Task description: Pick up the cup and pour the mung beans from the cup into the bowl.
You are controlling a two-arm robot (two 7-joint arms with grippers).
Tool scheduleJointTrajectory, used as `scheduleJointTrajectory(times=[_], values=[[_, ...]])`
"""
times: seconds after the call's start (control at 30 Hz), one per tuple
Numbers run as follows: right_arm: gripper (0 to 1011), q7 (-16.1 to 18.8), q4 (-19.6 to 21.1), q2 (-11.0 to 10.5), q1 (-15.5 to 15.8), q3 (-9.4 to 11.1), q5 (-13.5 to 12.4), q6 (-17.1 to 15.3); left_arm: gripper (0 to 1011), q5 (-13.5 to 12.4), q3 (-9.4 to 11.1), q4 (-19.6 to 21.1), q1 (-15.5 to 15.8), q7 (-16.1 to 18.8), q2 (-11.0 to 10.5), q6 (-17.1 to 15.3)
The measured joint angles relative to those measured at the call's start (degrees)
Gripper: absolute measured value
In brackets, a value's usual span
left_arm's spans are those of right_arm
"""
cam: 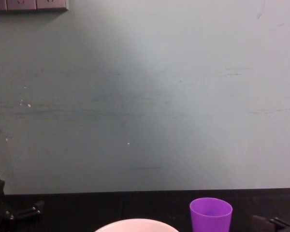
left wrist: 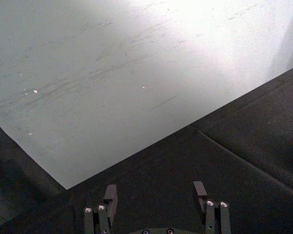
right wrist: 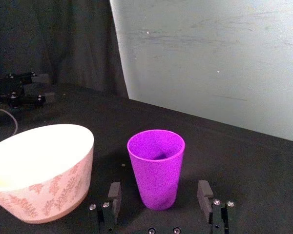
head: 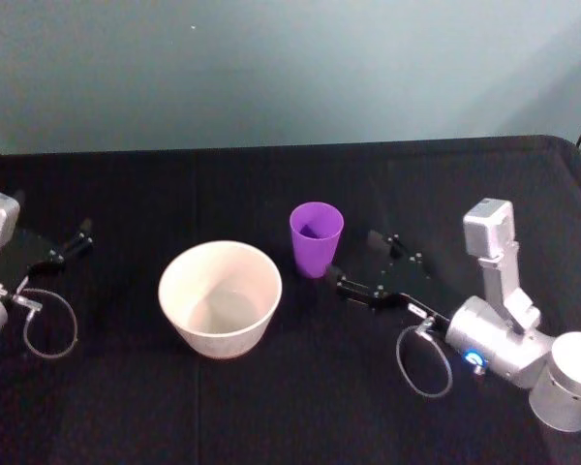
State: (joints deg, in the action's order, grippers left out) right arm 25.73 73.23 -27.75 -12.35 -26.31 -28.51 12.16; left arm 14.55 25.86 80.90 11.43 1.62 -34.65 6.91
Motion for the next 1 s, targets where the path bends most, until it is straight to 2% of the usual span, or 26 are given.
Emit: scheduleJointTrajectory(times=[0.17,0.4,1.0], values=[[1003,-0.5,-2.1,2.1,-1.9,-0.6,2.4,0.6,1011,0.0,0.0,0.0,0.0,0.0,0.0,0.0],[1003,-0.4,-5.7,4.8,-4.0,-0.9,4.3,2.1,1012,0.0,0.0,0.0,0.0,0.0,0.0,0.0],[1003,1.0,-12.5,10.0,-7.6,-0.3,6.6,4.2,1012,0.0,0.0,0.0,0.0,0.0,0.0,0.0]])
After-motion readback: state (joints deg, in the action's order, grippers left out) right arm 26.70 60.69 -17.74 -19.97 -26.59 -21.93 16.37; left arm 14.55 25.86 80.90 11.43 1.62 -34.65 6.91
